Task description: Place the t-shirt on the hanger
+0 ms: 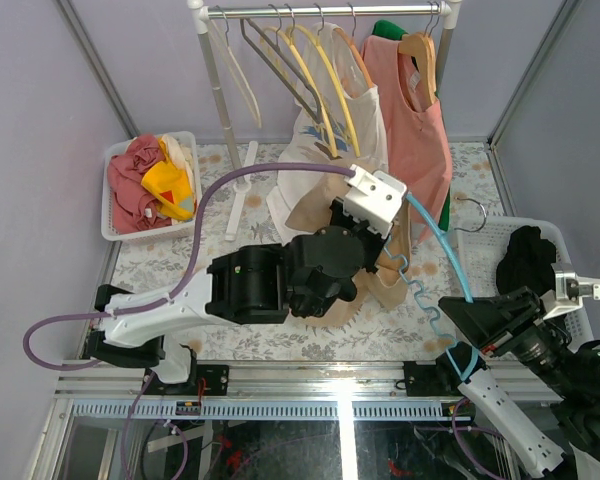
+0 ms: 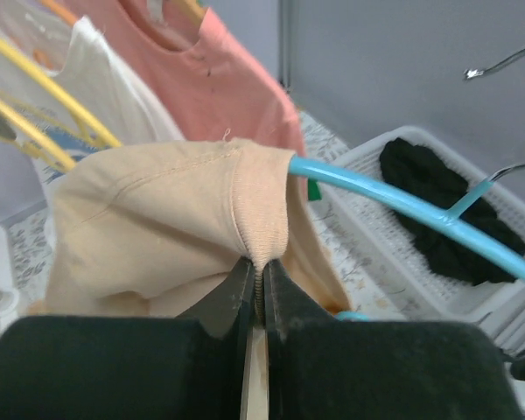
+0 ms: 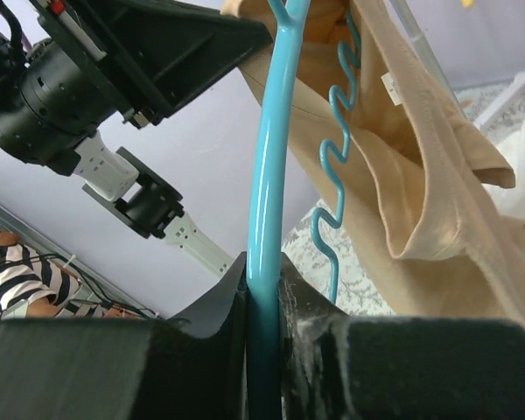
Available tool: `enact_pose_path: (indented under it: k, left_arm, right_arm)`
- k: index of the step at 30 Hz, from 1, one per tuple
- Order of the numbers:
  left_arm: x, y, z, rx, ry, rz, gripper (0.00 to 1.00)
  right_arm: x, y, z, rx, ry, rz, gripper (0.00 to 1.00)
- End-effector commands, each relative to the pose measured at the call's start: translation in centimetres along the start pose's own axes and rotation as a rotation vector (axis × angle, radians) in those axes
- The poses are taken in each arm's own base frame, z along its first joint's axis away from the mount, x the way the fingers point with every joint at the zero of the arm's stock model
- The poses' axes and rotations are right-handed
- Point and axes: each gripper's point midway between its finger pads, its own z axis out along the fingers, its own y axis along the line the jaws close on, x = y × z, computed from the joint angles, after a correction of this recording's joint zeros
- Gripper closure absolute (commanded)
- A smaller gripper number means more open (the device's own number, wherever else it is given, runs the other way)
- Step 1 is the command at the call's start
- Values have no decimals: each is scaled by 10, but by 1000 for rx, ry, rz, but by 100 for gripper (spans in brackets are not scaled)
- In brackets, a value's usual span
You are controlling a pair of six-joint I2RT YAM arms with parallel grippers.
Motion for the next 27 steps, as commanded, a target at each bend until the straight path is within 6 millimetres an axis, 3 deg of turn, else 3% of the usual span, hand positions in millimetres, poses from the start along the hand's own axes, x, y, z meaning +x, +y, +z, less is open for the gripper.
enact_pose_path:
  k: [1,12,21,27]
  left_arm:
    - [-31,-31,-5,157,-43,-29,100]
    - [-26,-81,-5,305,-16,-36,100]
    - [-32,-121,-36,439,-20,-51,100]
    - [-28,-100,-49,395,15,-58,99]
  right_arm:
    - [-38,19,6,-96,-192,-78,100]
    - [-39,24,14,-160,-217,-107,100]
    - [-35,13,21,-159,-241,-112,100]
    - [-45,18,5,-104,-247,-156,100]
